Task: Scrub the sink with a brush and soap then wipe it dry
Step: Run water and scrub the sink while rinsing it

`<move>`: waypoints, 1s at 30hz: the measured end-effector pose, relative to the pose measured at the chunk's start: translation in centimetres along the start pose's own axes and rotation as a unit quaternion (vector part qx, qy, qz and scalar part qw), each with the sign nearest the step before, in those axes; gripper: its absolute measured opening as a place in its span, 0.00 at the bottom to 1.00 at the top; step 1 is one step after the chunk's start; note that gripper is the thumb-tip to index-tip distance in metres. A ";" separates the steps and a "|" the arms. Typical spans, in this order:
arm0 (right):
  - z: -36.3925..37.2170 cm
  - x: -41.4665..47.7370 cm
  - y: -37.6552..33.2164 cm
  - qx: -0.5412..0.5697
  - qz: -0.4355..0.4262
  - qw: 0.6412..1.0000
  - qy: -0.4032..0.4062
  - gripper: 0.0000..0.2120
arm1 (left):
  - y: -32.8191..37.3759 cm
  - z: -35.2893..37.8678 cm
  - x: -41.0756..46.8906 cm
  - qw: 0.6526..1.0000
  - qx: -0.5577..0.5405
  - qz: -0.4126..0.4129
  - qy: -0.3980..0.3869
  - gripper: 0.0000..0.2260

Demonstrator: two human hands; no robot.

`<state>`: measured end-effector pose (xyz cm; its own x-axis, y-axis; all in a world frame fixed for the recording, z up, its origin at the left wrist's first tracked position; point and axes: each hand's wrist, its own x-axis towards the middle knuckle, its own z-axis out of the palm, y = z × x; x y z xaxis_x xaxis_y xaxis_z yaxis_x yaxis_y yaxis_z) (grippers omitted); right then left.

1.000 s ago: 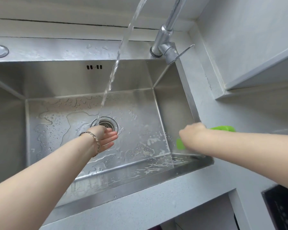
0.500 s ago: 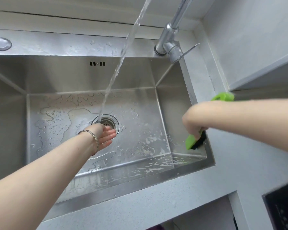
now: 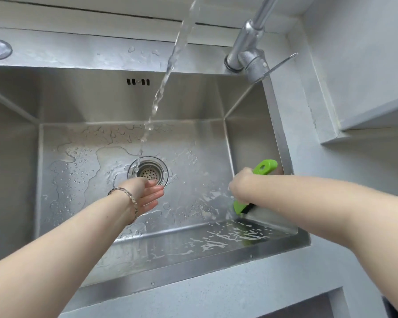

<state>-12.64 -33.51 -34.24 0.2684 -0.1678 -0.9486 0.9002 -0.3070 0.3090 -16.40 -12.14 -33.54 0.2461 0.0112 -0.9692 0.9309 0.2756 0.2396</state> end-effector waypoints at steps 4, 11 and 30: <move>-1.5 -1.8 4.0 0.130 0.029 0.989 -0.063 0.32 | 0.0 -0.2 0.3 1.000 -0.002 -0.004 0.014 0.10; -1.5 -2.9 3.9 0.008 -0.037 0.990 -0.137 0.15 | 0.1 0.5 0.2 0.999 -0.040 -0.017 0.007 0.10; -6.0 -4.8 4.0 0.679 -0.120 0.698 0.196 0.18 | 2.1 -0.8 0.4 0.974 -0.209 0.051 0.066 0.18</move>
<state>-8.28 -28.36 -28.87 0.4787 0.2279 -0.8479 -0.1471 -0.9312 -0.3334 -14.57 -10.74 -33.49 0.2700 0.1748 -0.9469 0.7057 0.6331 0.3181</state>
